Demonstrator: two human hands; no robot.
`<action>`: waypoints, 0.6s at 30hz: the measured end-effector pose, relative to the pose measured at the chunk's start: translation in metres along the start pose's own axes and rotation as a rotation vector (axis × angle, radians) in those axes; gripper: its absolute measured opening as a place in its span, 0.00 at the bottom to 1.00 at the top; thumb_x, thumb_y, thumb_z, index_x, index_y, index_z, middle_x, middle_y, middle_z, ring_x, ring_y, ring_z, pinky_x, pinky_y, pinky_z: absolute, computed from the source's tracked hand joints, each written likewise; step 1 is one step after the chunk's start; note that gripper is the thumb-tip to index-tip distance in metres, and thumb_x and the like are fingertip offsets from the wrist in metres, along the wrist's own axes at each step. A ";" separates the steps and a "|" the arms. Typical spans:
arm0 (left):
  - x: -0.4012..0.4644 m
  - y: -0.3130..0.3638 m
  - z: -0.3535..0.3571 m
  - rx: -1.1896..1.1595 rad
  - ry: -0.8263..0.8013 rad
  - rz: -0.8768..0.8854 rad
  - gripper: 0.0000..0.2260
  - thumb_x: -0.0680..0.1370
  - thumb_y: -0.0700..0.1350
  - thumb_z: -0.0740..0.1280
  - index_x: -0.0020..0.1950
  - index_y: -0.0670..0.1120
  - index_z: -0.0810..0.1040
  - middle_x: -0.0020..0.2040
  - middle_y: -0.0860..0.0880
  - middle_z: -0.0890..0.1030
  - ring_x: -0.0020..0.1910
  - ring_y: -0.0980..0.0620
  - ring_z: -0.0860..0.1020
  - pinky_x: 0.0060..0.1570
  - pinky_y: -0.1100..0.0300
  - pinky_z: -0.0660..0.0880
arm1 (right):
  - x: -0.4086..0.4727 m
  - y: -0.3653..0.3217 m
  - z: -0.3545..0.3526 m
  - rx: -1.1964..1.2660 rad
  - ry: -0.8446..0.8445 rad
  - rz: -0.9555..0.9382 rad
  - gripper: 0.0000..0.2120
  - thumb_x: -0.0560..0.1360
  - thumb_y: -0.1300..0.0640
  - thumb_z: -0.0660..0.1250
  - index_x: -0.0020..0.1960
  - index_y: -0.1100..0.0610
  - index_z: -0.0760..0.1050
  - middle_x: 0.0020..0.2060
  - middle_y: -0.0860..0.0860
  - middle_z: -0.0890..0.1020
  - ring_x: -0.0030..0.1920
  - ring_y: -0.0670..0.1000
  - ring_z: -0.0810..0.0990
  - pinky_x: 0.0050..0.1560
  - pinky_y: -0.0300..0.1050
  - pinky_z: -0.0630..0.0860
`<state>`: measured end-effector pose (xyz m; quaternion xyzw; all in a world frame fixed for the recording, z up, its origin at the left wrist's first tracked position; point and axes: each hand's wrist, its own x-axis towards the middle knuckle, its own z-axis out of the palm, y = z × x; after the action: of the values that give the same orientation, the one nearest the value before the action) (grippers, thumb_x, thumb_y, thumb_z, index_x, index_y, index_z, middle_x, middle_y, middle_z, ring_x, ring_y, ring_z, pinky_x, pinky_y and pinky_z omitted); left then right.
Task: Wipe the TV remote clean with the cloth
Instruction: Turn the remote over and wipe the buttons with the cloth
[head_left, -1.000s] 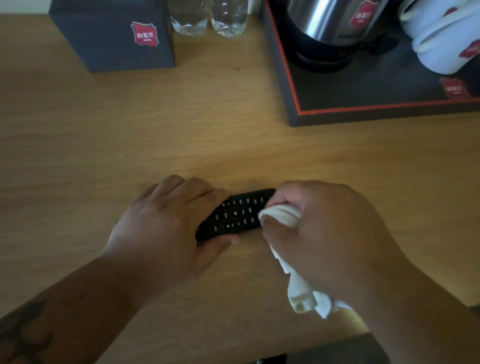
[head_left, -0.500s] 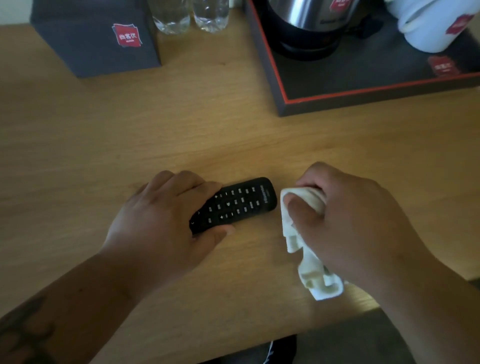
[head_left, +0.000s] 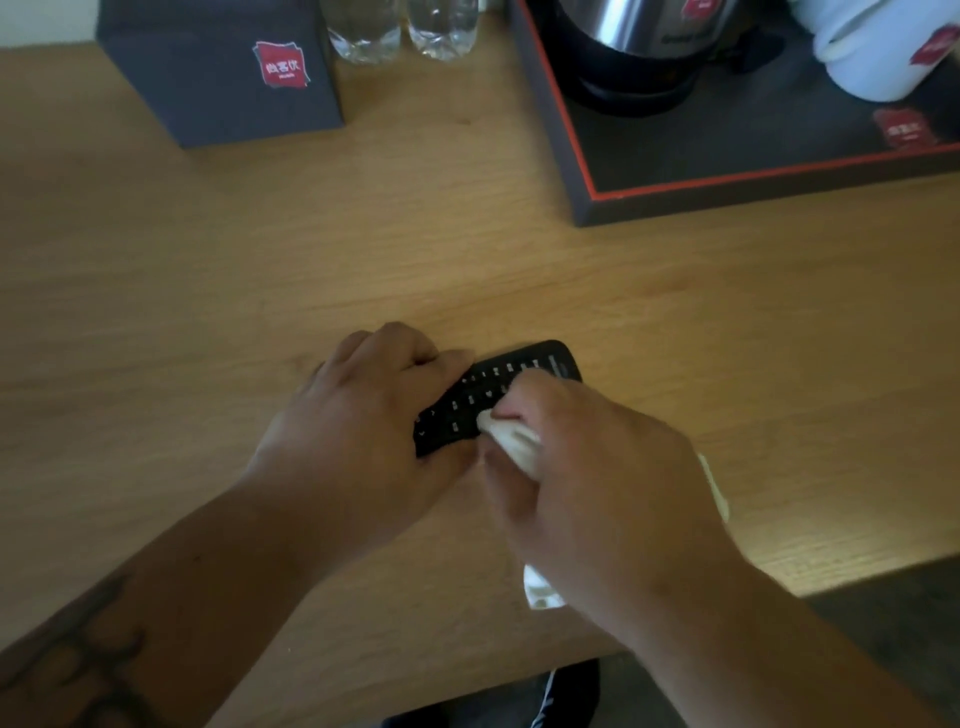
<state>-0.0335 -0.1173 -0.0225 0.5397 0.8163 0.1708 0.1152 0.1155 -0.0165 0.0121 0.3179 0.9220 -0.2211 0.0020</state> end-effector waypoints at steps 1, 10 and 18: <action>-0.002 -0.003 -0.005 0.003 -0.028 0.001 0.31 0.69 0.67 0.63 0.71 0.60 0.67 0.56 0.61 0.72 0.55 0.61 0.68 0.54 0.57 0.71 | 0.002 0.003 -0.004 0.018 0.009 0.018 0.08 0.75 0.38 0.60 0.49 0.41 0.69 0.35 0.39 0.76 0.30 0.38 0.76 0.31 0.35 0.75; -0.054 -0.048 -0.015 -0.094 0.029 -0.158 0.26 0.65 0.66 0.69 0.60 0.56 0.78 0.50 0.64 0.74 0.51 0.63 0.69 0.58 0.74 0.60 | 0.010 0.000 -0.014 0.113 0.129 0.119 0.07 0.72 0.44 0.66 0.48 0.43 0.76 0.33 0.40 0.79 0.31 0.40 0.77 0.30 0.39 0.73; -0.053 -0.050 -0.008 -0.144 0.089 -0.133 0.27 0.66 0.65 0.69 0.61 0.53 0.80 0.52 0.58 0.78 0.53 0.57 0.74 0.59 0.60 0.63 | 0.032 -0.036 0.002 -0.082 0.121 0.079 0.08 0.72 0.47 0.65 0.47 0.46 0.80 0.34 0.44 0.76 0.32 0.47 0.71 0.29 0.35 0.62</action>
<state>-0.0575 -0.1856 -0.0348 0.4663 0.8403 0.2450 0.1285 0.0681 -0.0237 0.0204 0.3665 0.9154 -0.1635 -0.0320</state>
